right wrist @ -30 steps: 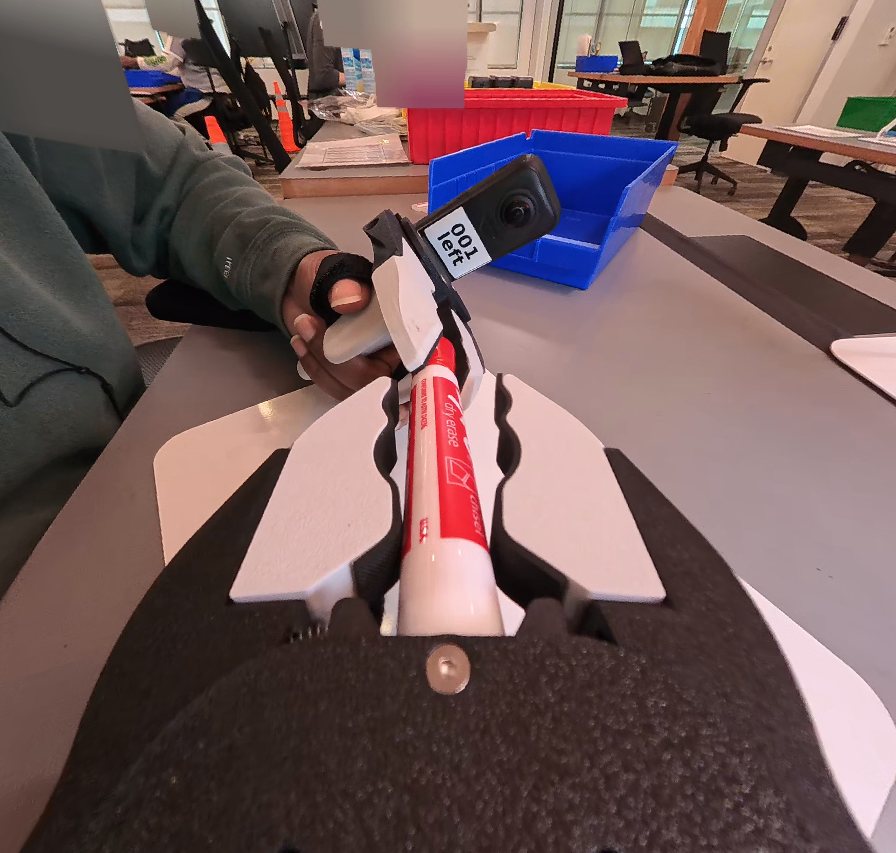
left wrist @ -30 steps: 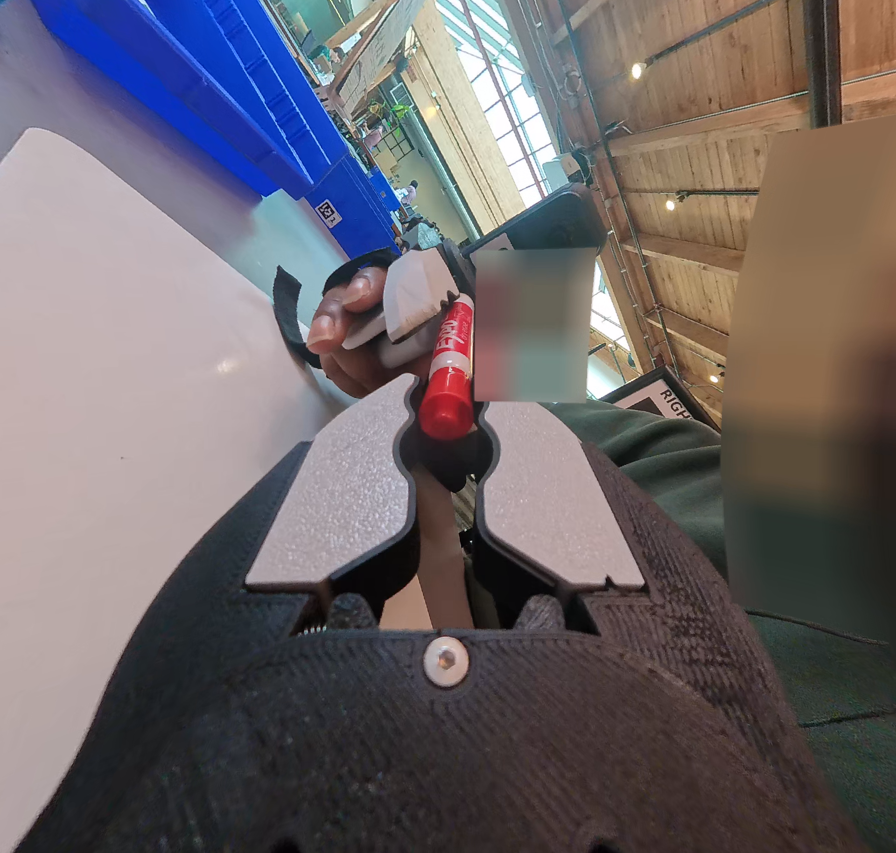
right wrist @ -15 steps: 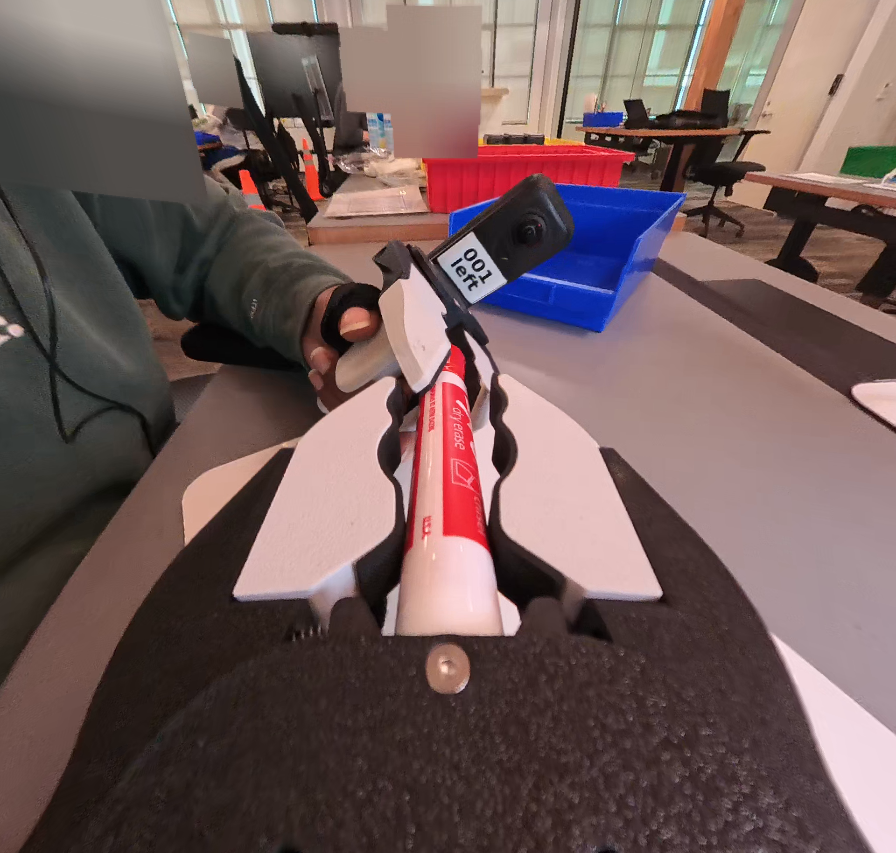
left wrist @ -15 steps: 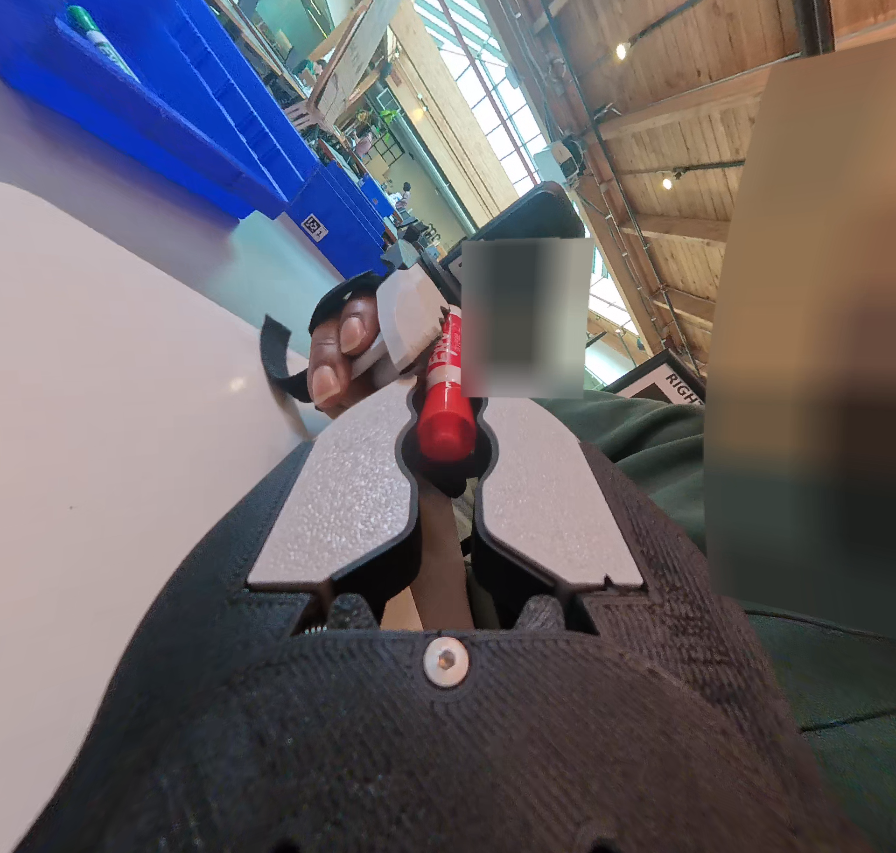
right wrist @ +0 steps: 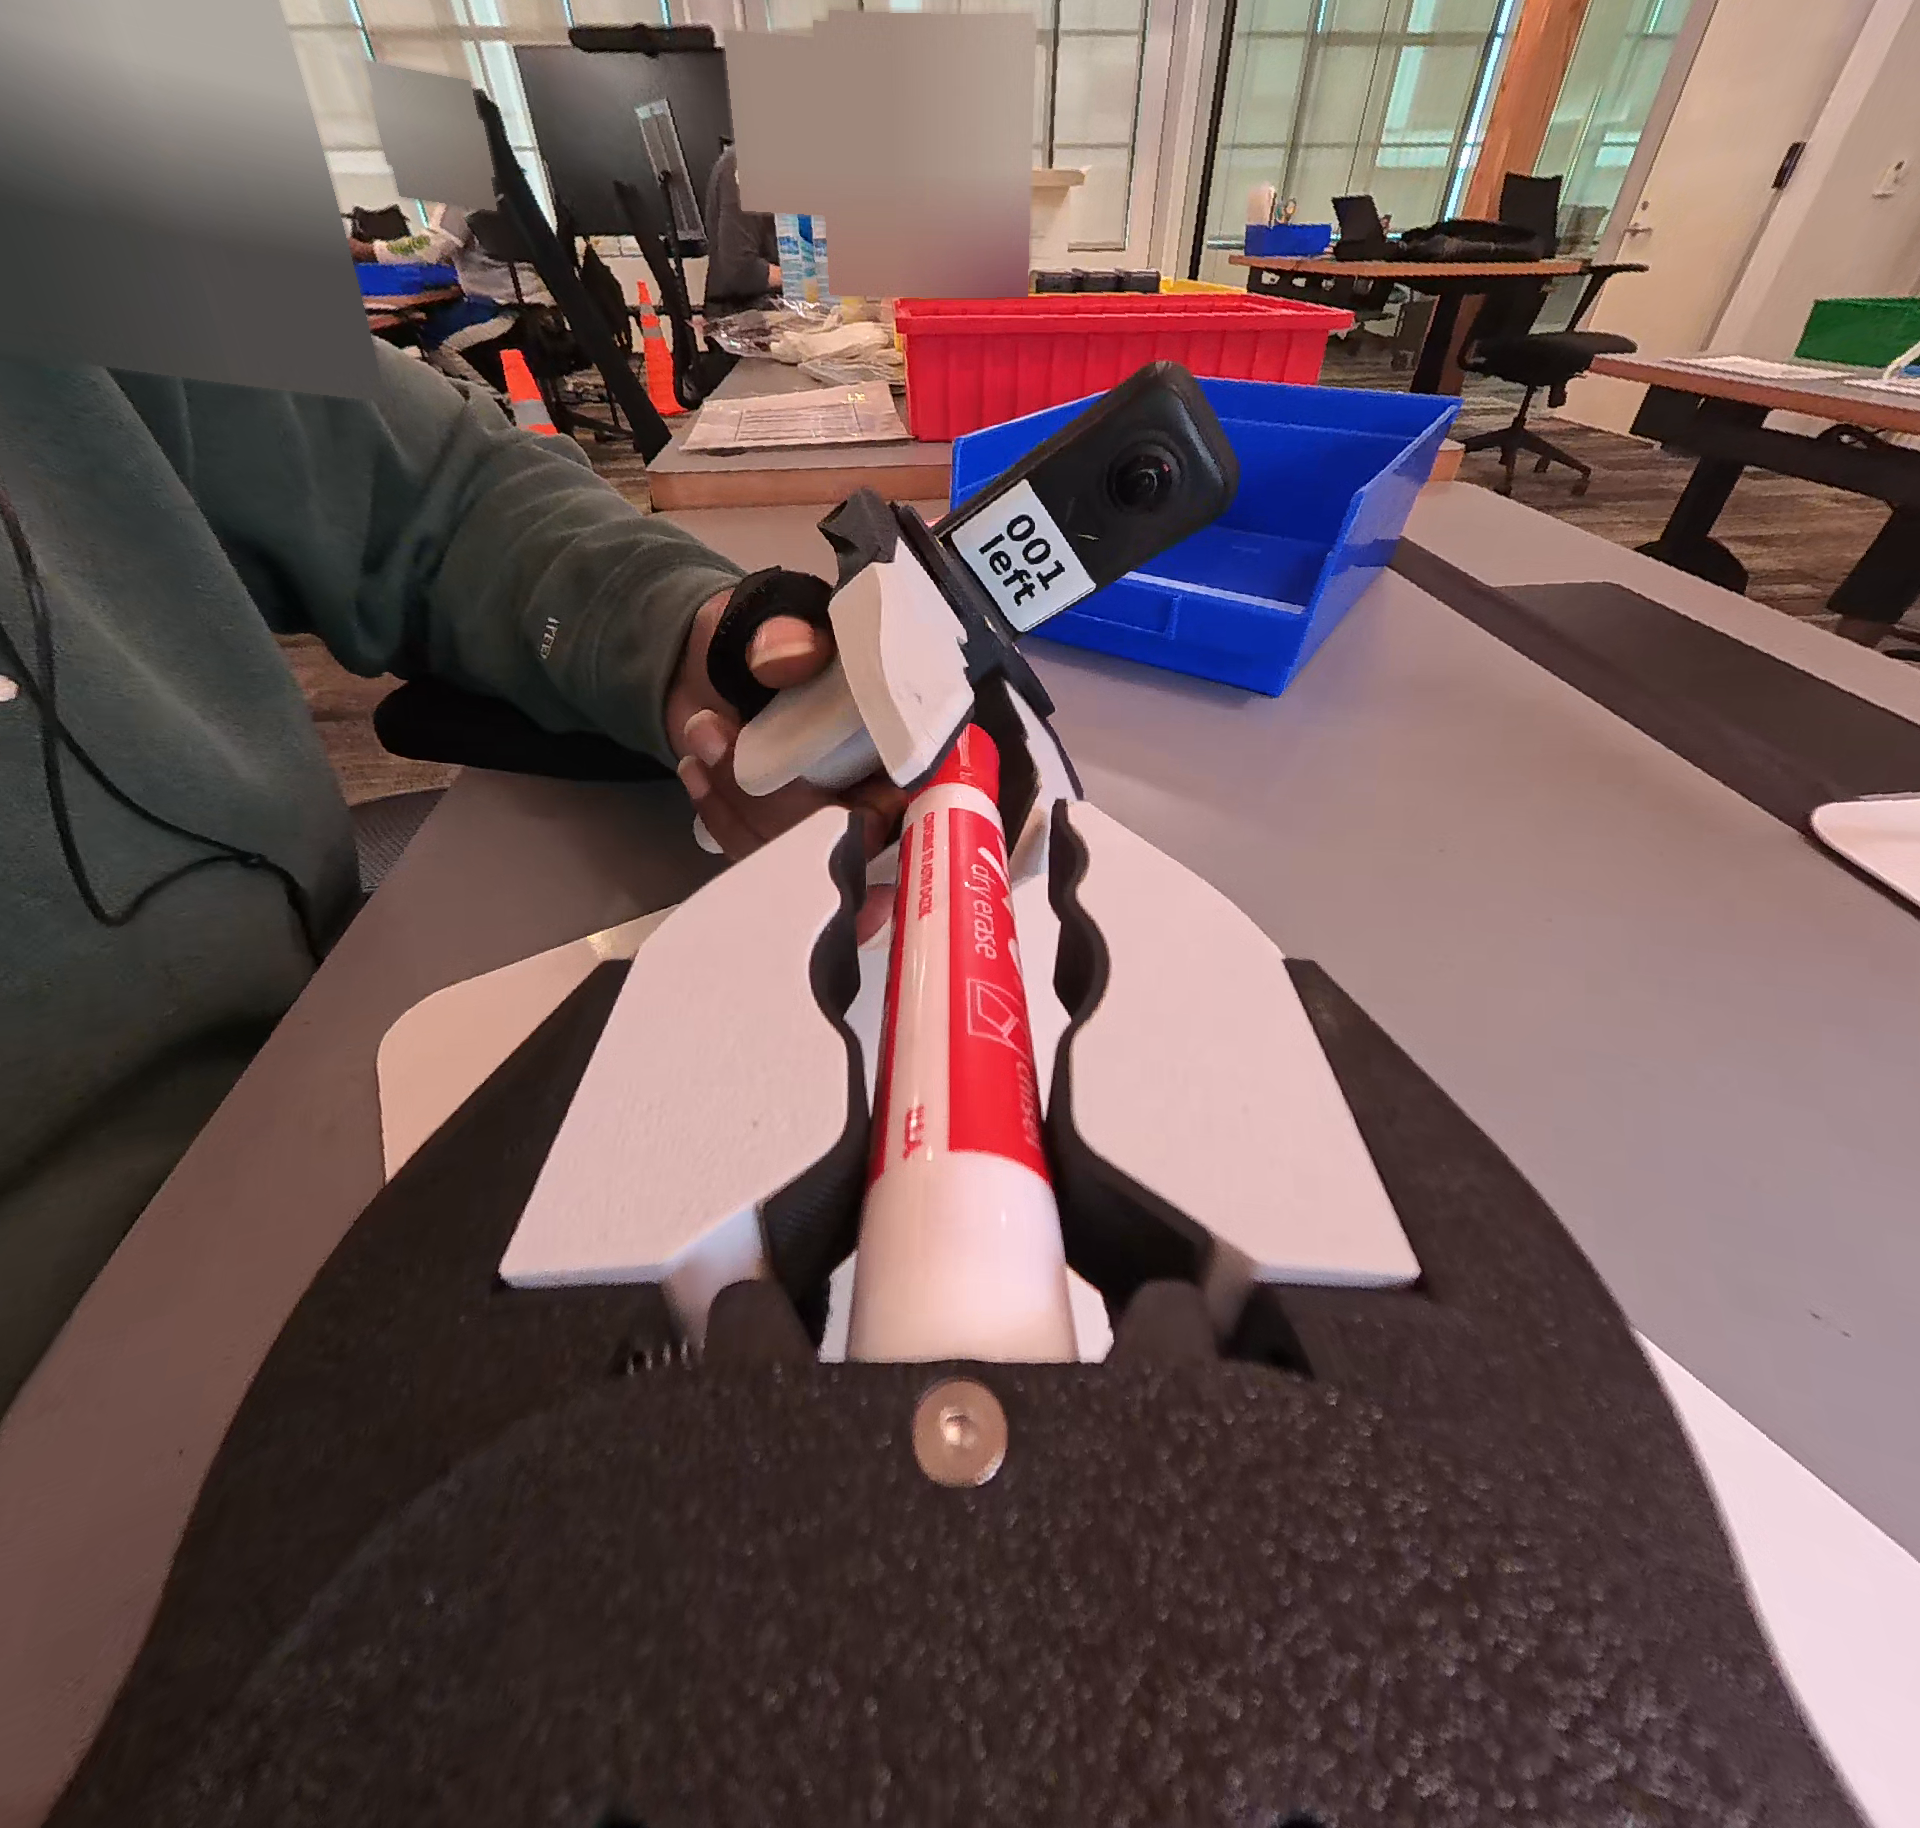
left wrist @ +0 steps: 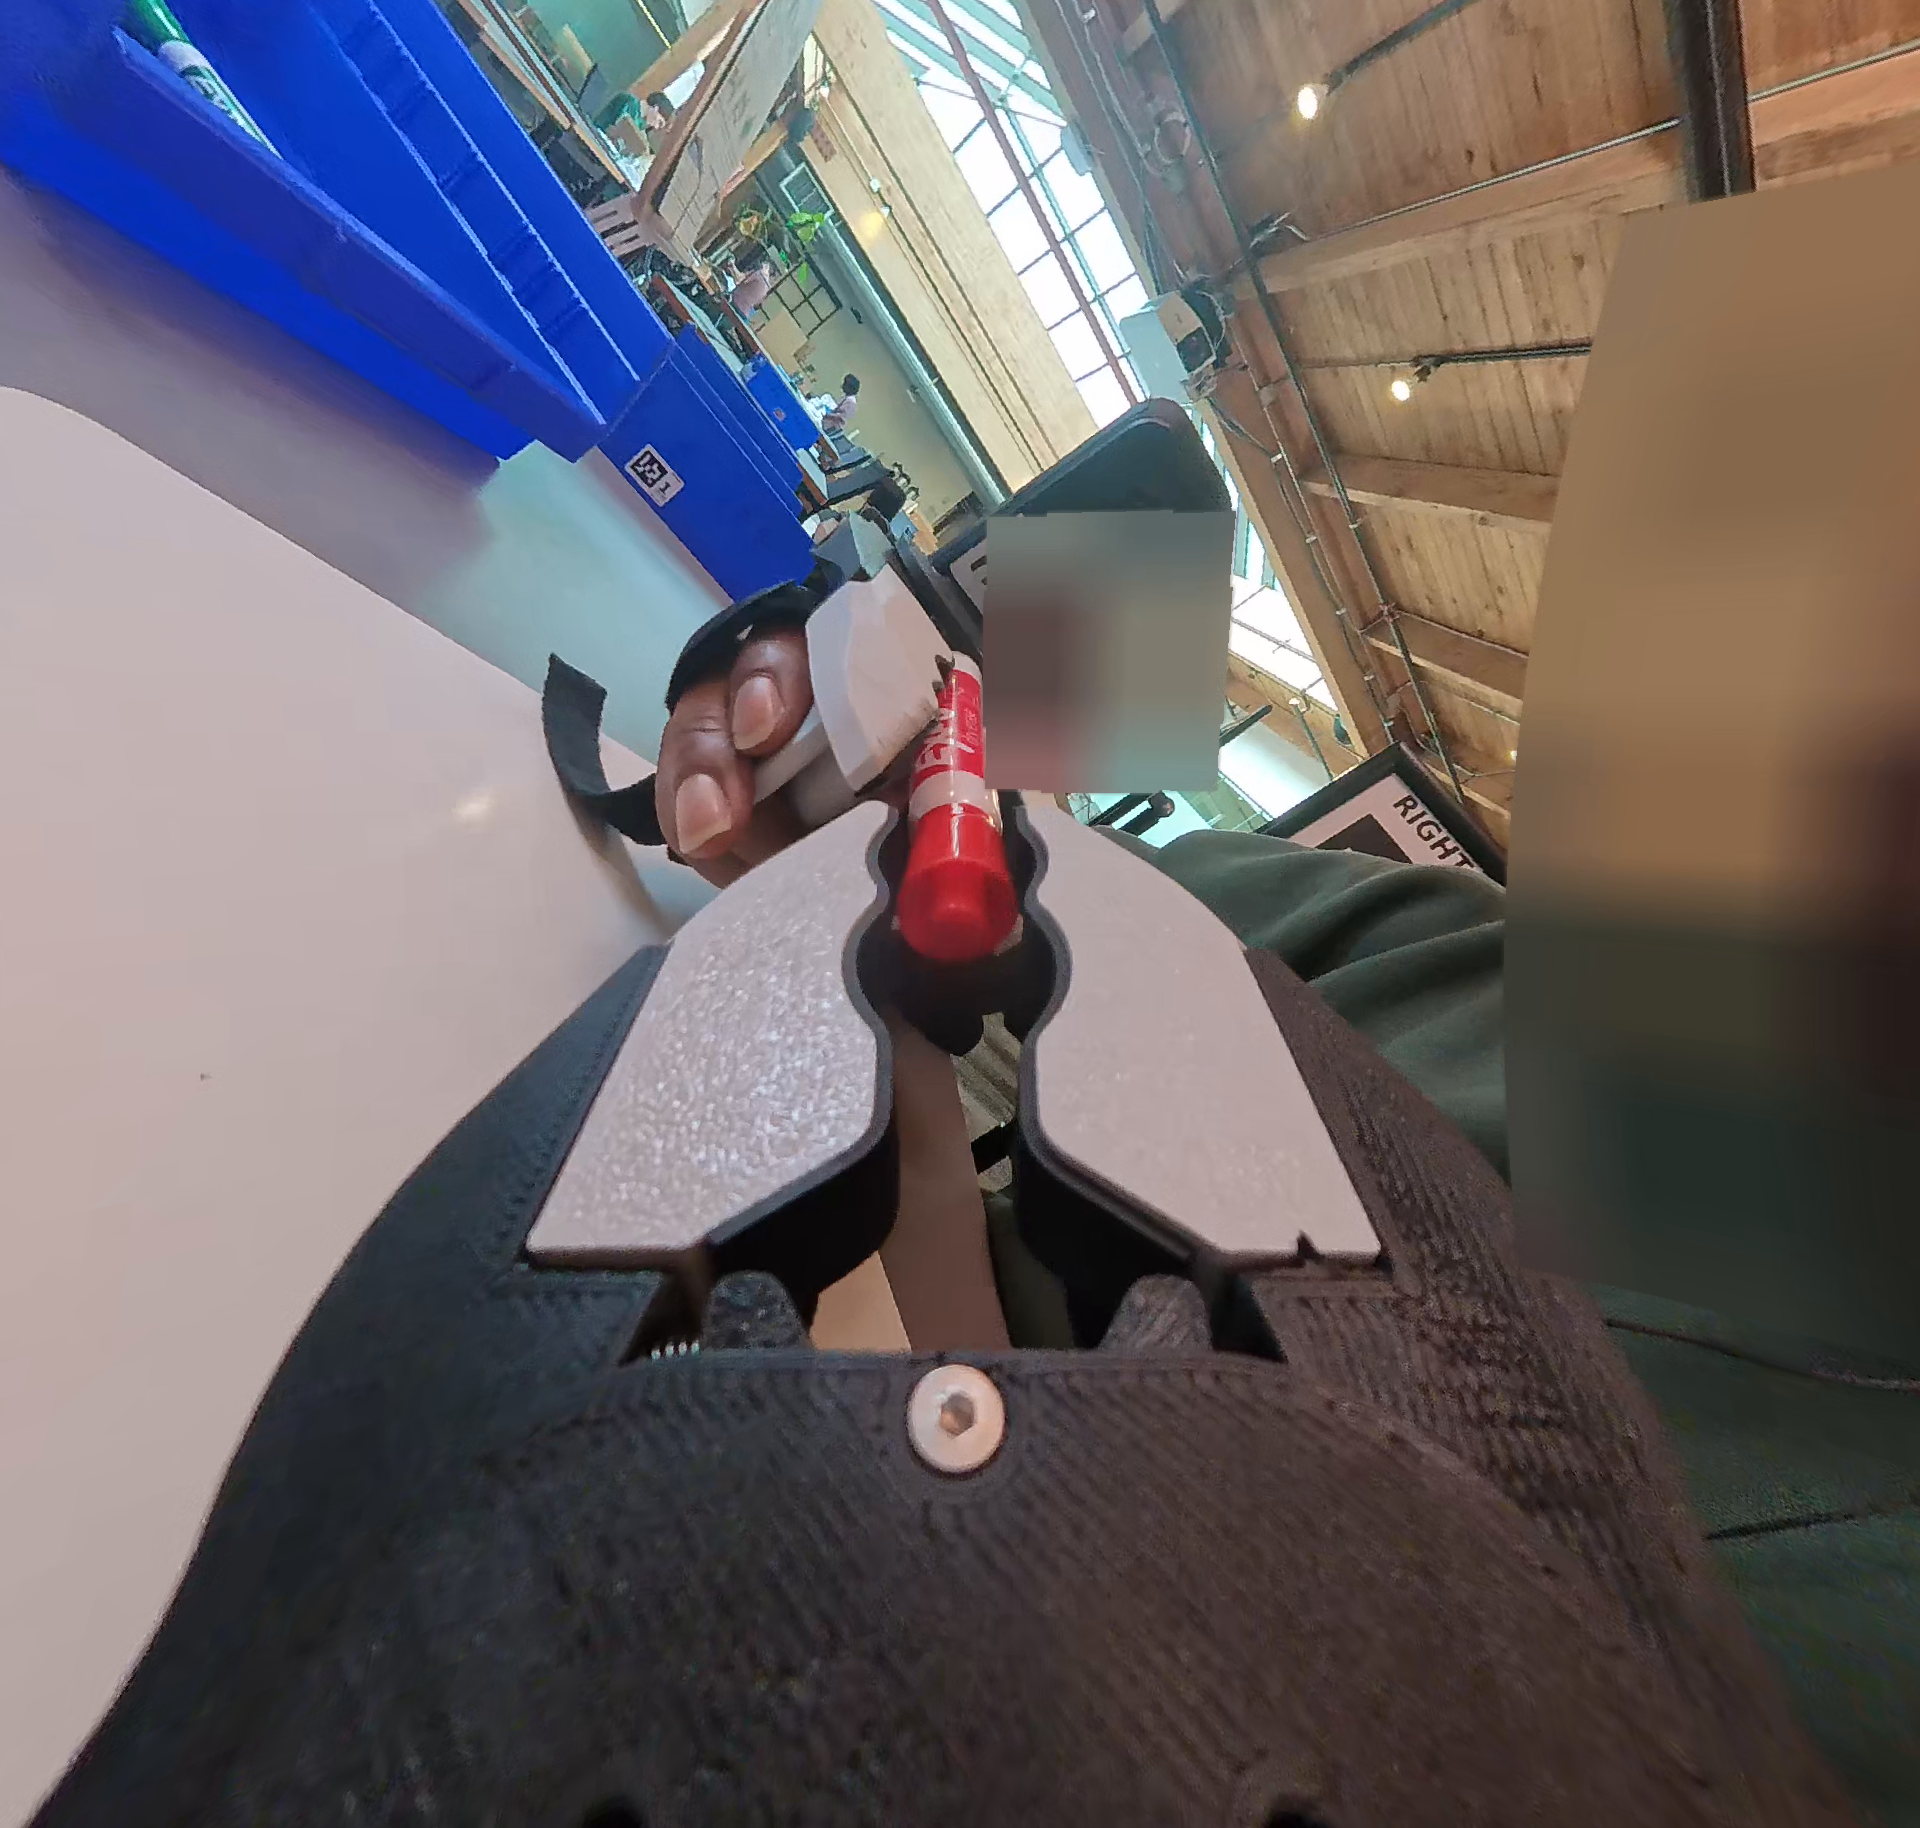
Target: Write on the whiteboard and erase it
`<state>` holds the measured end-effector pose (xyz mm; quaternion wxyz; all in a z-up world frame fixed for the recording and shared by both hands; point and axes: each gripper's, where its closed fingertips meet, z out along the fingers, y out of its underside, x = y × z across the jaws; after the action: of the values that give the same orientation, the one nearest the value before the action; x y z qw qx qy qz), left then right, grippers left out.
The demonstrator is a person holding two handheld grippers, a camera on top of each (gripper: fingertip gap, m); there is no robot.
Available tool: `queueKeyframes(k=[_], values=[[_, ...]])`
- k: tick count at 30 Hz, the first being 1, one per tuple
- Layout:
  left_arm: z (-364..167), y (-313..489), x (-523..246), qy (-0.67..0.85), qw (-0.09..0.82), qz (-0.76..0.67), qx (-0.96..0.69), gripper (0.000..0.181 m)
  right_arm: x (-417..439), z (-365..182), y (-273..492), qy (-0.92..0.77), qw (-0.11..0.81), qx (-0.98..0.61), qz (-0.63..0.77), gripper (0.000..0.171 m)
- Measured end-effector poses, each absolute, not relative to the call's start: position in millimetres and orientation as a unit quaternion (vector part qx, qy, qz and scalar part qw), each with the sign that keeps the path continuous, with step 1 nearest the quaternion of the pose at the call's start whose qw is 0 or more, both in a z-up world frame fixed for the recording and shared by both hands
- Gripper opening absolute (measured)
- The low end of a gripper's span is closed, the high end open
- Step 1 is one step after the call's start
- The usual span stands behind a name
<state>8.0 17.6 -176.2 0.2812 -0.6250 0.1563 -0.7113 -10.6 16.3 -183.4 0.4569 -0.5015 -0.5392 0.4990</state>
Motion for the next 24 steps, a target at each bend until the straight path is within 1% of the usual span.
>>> queueKeyframes(k=[9,18,22,24], values=[[-172,11,6,0.234,0.309,-0.675,-0.628,0.020,-12,-173,10,-0.545,0.457,-0.494,0.501,0.033],[-163,7,7,0.258,0.307,-0.671,-0.624,0.020,-10,-165,7,-0.567,0.440,-0.479,0.505,0.032],[-157,5,8,0.260,0.308,-0.675,-0.618,0.020,-8,-156,6,-0.554,0.431,-0.474,0.532,0.032],[-150,9,1,0.259,0.326,-0.674,-0.610,0.020,8,-134,19,-0.502,0.446,-0.465,0.577,0.031]])
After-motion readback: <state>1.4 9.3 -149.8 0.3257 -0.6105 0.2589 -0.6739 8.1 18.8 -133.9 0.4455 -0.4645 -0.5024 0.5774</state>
